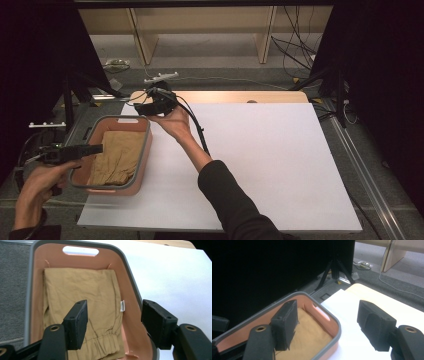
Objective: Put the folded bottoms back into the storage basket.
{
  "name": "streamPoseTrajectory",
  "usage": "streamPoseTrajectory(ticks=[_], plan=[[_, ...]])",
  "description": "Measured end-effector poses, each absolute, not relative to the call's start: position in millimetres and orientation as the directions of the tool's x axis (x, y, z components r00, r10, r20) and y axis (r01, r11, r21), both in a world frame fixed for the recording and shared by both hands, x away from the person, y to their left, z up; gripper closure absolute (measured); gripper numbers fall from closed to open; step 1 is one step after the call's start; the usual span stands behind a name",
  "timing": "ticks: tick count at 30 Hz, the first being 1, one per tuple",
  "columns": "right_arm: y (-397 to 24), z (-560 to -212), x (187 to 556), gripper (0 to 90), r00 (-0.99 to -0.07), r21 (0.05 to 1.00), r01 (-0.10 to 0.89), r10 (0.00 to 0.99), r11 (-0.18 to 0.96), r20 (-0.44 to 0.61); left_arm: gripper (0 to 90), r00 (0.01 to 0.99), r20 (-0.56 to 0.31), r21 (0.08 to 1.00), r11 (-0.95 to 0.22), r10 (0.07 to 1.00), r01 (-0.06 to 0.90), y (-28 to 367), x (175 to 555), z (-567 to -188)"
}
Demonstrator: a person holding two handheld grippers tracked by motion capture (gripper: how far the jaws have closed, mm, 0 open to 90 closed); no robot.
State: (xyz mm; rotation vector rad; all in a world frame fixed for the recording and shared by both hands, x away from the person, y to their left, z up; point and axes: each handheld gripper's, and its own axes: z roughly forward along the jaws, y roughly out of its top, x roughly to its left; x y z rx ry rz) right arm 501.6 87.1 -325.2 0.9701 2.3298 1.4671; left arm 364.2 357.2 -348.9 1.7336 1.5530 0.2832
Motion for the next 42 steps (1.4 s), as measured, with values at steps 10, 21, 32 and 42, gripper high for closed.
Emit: streamPoseTrajectory(ticks=[10,21,32,42], plan=[[63,-326,496,31.6,-0.757,0.872,0.403,0.636,0.277,0.148,32.1,0.268,-0.331,0.700,0.044,0.905,0.713,345,367,-346],[30,-326,490,30.5,-0.746,0.885,0.395,0.648,0.247,0.153,26.2,0.326,-0.325,0.719,0.008,0.888,0.694,316,376,-350],[2,-327,479,30.0,-0.745,0.891,0.381,0.652,0.246,0.138,25.2,0.386,-0.317,0.743,-0.026,0.866,0.669,284,382,-358],[-26,-335,467,30.0,-0.739,0.898,0.374,0.660,0.234,0.136,24.1,0.458,-0.293,0.782,-0.065,0.839,0.619,253,383,-364]])
